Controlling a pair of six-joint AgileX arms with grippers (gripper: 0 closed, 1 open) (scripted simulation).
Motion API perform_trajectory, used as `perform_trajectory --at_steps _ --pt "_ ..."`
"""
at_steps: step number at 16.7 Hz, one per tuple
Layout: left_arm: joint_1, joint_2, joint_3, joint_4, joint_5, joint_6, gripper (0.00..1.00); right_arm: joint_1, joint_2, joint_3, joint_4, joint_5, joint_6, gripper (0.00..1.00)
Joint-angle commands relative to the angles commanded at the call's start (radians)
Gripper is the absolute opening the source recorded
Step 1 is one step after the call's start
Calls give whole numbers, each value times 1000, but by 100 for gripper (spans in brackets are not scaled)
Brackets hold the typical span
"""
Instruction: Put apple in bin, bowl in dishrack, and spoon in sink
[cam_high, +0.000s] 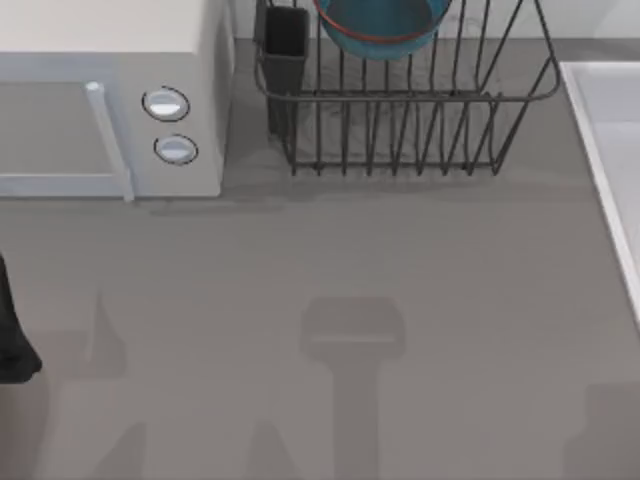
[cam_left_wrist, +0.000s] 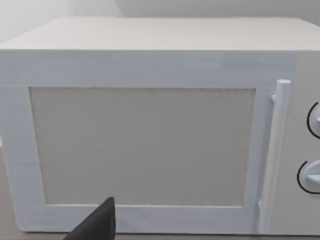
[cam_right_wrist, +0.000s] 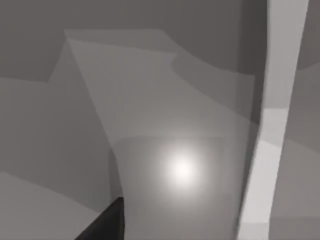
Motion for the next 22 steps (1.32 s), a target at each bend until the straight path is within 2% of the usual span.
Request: perform_trajectory --at_steps 5,18,22 --pt "0 0 0 0 0 0 100 0 14 -16 25 0 0 100" --pt "0 0 0 0 0 0 100 0 14 -16 25 0 0 2" --pt "0 0 0 0 0 0 100 0 14 -16 25 0 0 0"
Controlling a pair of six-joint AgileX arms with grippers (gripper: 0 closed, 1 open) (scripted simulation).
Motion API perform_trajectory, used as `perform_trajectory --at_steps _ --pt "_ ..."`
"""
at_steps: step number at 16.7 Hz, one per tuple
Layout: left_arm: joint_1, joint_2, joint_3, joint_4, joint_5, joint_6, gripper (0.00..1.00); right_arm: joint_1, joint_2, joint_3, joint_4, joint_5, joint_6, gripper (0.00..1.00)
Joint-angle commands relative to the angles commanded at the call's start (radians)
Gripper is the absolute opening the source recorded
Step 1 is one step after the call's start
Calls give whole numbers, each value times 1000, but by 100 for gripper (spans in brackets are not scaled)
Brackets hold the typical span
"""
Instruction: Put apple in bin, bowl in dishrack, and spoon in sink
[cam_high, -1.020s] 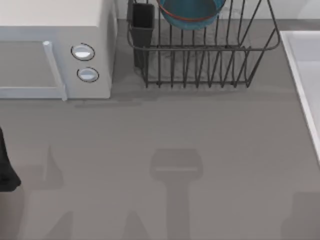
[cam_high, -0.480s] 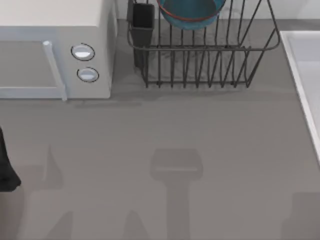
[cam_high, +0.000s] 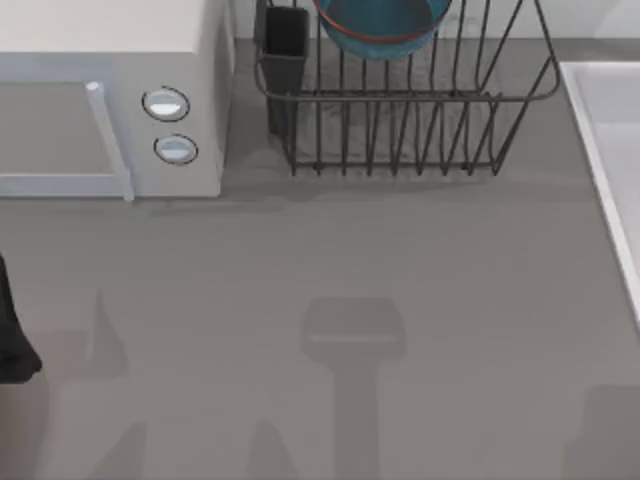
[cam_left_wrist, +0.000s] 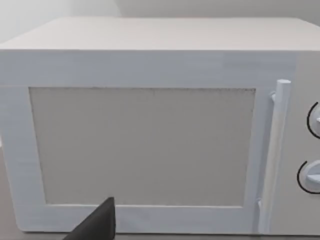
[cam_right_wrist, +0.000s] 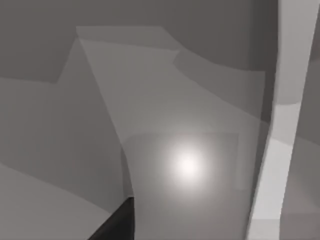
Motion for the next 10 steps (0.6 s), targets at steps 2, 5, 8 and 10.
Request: perform_trajectory --at_steps 2,5,8,10 --pt "0 0 0 0 0 0 100 0 0 0 0 0 0 0" --pt "0 0 0 0 0 0 100 10 -73 44 -98 33 43 0" --pt "0 0 0 0 0 0 100 8 -88 71 -137 34 36 0" --pt "0 0 0 0 0 0 100 8 -116 130 -211 34 32 0"
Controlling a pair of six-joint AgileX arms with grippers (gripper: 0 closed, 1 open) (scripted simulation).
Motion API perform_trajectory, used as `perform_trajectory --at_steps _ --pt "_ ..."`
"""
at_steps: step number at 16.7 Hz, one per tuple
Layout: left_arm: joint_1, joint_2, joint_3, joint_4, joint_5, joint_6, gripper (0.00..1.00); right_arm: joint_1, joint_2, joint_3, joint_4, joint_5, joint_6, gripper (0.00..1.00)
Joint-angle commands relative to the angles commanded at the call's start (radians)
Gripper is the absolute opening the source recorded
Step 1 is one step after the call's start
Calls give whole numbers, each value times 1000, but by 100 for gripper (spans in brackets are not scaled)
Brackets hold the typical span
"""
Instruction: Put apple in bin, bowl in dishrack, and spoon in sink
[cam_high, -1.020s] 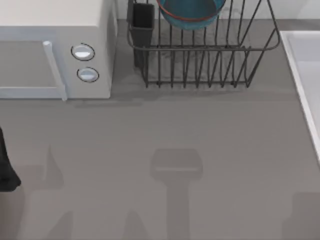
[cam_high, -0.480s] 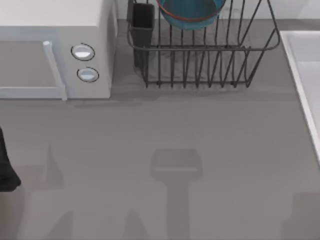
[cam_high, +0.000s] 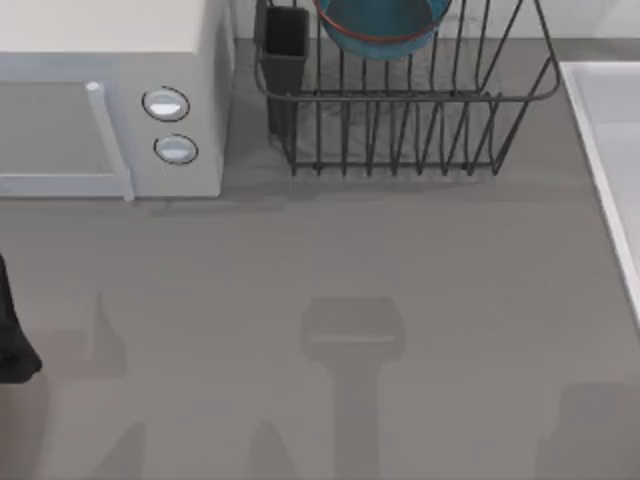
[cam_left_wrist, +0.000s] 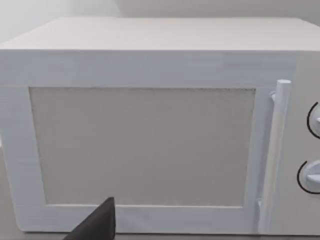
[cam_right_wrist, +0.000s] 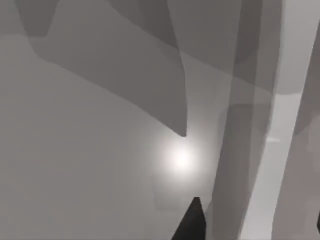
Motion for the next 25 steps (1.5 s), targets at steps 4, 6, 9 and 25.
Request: perform_trajectory --at_steps 4,6,9,25 --pt "0 0 0 0 0 0 100 -2 -66 110 -223 -1 -2 0" --pt "0 0 0 0 0 0 100 -2 -102 172 -308 0 -3 0" --pt "0 0 0 0 0 0 100 -2 -132 208 -357 0 3 0" --pt "0 0 0 0 0 0 100 54 510 1005 -631 4 10 0"
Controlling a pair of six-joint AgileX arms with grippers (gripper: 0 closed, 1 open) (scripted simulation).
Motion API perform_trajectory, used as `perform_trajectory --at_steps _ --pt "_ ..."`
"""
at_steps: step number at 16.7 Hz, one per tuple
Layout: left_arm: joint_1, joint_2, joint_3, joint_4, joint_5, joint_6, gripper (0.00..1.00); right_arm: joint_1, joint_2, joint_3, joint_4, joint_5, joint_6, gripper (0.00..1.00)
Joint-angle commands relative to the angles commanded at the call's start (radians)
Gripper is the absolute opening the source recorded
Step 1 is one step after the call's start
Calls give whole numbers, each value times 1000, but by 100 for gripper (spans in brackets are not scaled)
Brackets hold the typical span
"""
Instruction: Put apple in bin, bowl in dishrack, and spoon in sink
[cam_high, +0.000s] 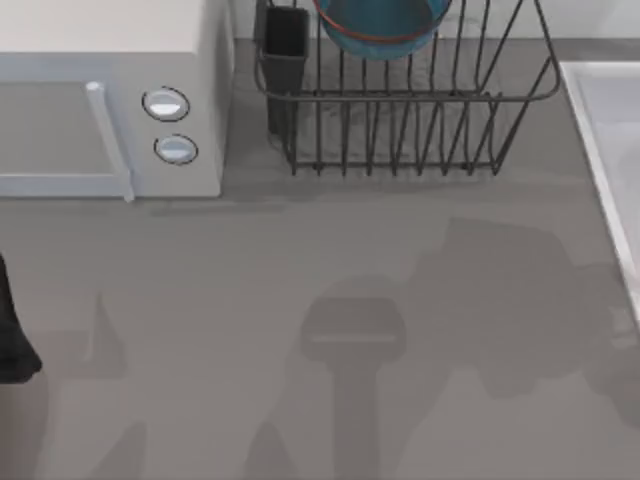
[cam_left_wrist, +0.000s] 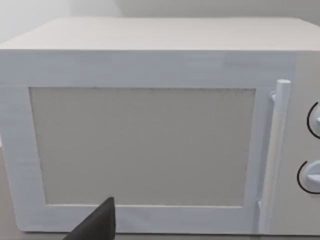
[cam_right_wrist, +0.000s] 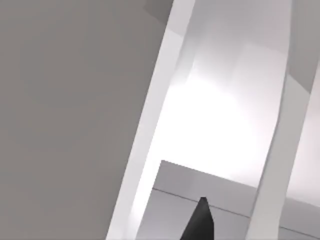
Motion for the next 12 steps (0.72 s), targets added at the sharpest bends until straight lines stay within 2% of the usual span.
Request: perform_trajectory --at_steps 7,12 --pt "0 0 0 0 0 0 100 54 500 798 -191 1 77 0" --pt "0 0 0 0 0 0 100 87 747 1135 -273 3 141 0"
